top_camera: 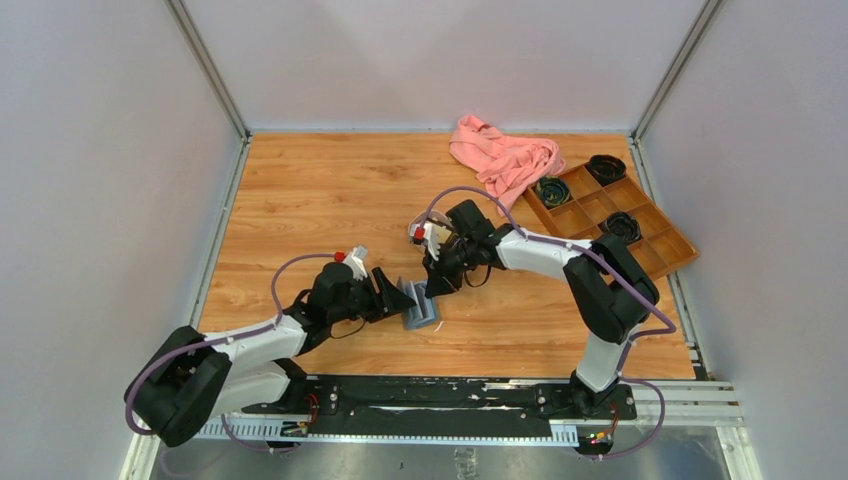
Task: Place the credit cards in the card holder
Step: Close the card holder at the center of the board.
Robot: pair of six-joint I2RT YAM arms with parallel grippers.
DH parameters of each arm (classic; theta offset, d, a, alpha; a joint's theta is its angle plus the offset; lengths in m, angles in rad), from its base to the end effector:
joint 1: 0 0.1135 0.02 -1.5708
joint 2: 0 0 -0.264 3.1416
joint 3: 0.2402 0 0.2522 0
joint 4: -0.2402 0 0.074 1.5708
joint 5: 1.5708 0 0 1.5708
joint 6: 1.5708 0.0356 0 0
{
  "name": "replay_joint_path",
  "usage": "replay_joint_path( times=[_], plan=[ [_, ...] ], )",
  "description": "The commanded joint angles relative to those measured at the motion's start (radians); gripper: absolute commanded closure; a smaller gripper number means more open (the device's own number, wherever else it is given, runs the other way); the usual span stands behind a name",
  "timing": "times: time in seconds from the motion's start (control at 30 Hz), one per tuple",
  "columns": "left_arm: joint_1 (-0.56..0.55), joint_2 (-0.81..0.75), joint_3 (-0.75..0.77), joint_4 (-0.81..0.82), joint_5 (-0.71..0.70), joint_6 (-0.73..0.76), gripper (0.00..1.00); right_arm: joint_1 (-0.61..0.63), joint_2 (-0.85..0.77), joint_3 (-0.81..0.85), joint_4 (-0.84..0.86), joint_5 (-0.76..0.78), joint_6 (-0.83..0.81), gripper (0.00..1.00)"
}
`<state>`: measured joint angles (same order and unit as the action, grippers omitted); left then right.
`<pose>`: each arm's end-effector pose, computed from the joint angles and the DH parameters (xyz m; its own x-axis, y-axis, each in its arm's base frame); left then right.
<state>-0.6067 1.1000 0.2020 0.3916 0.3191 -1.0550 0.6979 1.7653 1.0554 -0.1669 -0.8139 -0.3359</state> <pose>0.1531 -0.1198 0.1423 -0.8635 -0.4061 -0.2990 0.0316 0.5482 -0.8358 0.2583 0.2504 0.1827 -0.2932 -0.5413 -0.7881 -0.9471 0.0518 0.3168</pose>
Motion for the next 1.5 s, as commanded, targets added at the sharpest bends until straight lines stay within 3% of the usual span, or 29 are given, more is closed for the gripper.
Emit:
replay_joint_path(
  times=[0.0, 0.53, 0.87, 1.13, 1.3, 1.47],
  plan=[
    [-0.009, 0.034, 0.031, 0.048, -0.011, 0.019, 0.46, -0.017, 0.019, -0.014, 0.020, 0.007, 0.024, 0.85],
    [-0.009, 0.042, 0.072, 0.075, 0.024, 0.059, 0.42, -0.024, 0.040, -0.005, 0.010, 0.021, 0.031, 0.80],
    [-0.009, 0.173, 0.101, 0.075, 0.011, 0.101, 0.71, -0.043, 0.030, -0.010, 0.018, 0.014, 0.061, 0.79],
    [-0.010, 0.327, 0.136, 0.074, 0.018, 0.127, 0.74, -0.052, 0.020, -0.025, 0.046, 0.004, 0.092, 0.78],
    [-0.010, 0.380, 0.142, 0.073, 0.007, 0.136, 0.80, -0.055, 0.006, -0.020, 0.019, 0.087, 0.071, 0.77],
    [-0.013, 0.397, 0.133, 0.072, -0.015, 0.138, 0.83, -0.063, -0.058, -0.020, -0.005, 0.090, 0.056, 0.63]
  ],
)
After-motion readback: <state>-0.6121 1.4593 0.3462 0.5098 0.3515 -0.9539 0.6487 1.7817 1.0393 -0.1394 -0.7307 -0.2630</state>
